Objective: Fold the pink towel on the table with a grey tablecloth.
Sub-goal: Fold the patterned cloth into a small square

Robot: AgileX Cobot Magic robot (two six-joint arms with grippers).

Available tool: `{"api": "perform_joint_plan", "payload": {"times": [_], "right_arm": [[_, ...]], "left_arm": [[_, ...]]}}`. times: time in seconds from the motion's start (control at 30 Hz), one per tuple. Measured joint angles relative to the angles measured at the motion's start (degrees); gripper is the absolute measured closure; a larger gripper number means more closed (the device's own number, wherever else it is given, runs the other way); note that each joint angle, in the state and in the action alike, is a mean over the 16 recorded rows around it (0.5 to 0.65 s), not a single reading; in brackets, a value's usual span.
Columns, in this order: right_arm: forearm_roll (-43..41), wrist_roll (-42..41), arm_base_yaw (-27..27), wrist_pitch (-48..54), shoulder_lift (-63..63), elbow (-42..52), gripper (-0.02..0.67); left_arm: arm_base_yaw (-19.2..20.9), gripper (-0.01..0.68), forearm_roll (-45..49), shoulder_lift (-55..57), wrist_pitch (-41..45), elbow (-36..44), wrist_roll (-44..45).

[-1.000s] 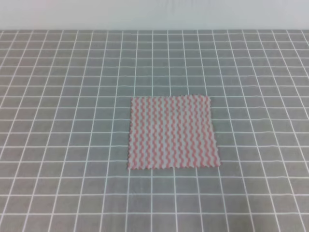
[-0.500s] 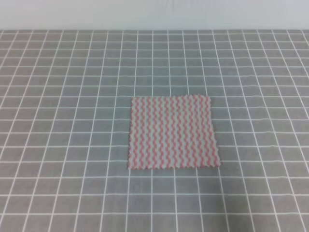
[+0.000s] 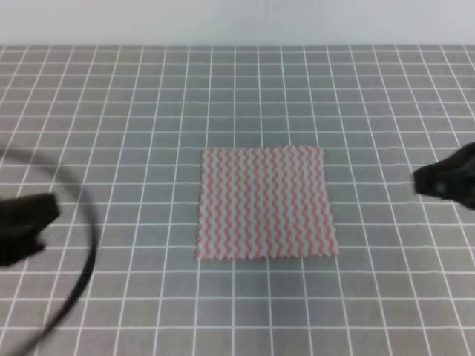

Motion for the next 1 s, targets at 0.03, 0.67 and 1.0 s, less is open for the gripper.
{"api": "perform_joint_plan", "payload": {"times": [0.03,0.67,1.0], "right_arm": [[-2.64,1.83,1.63,0.79,1.88,-1.54,0.651],[-26.76,28.18,16.28,-5.28,30.86,-10.7,0.624],[-24.72,31.36,16.28,-9.69,40.52,-14.31,0.617]], "left_arm": [[-0.23,0.672,0.55,3.63,1.57,-2.36,1.22],[-16.86,0.672,29.87,47.29,10.37,-29.65,-6.81],[-19.27,0.672,31.12,52.61,8.91,-31.19,-6.14]]}}
